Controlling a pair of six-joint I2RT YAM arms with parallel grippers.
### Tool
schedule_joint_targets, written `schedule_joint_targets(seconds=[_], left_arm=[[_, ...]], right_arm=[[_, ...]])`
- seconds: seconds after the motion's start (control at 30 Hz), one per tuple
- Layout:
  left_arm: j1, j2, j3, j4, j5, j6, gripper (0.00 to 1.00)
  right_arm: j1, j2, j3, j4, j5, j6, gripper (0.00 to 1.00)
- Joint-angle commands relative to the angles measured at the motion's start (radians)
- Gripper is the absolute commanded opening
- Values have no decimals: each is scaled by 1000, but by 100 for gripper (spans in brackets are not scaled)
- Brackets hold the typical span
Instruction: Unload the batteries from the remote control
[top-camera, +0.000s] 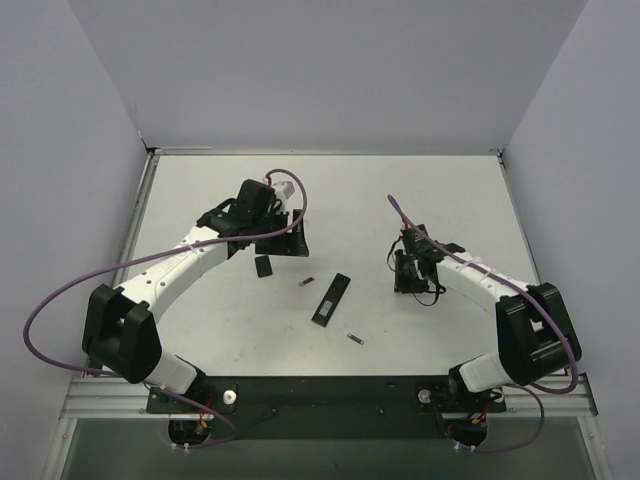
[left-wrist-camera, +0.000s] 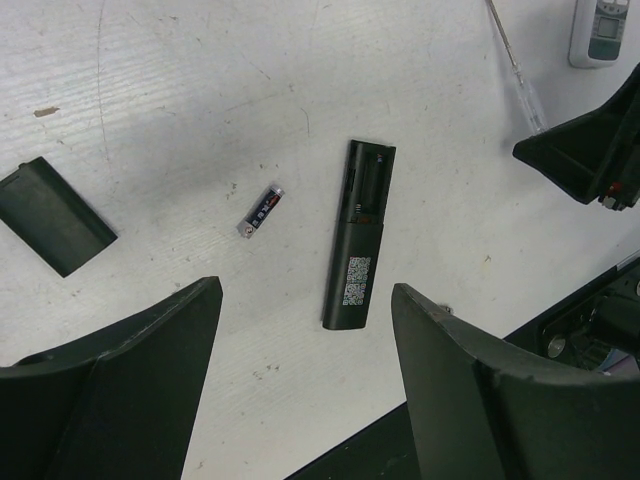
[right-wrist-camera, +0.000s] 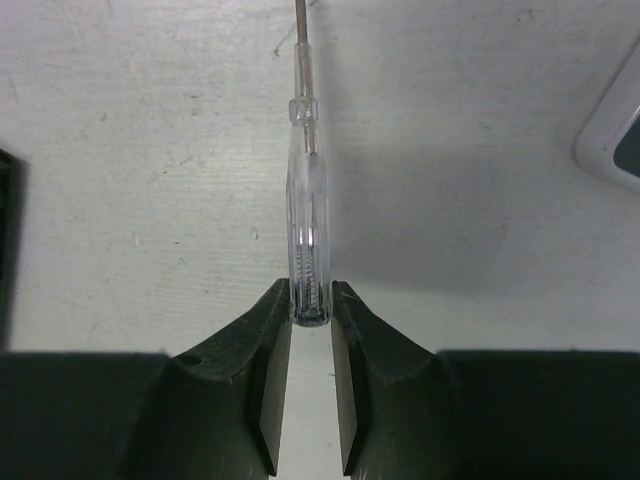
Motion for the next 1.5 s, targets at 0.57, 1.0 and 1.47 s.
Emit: schedule_joint_targets(seconds=[0.57, 1.0, 1.47], left_arm=[[52, -74, -22, -3, 23, 39, 79], [78, -69, -46, 29, 103, 24, 79], [110, -66, -63, 65, 167, 4, 78]], right_arm=[[-240, 3, 230, -158, 191, -68, 64], [-337, 264, 399, -158, 180, -87, 79], [-353, 395, 421, -171, 202, -88, 57]])
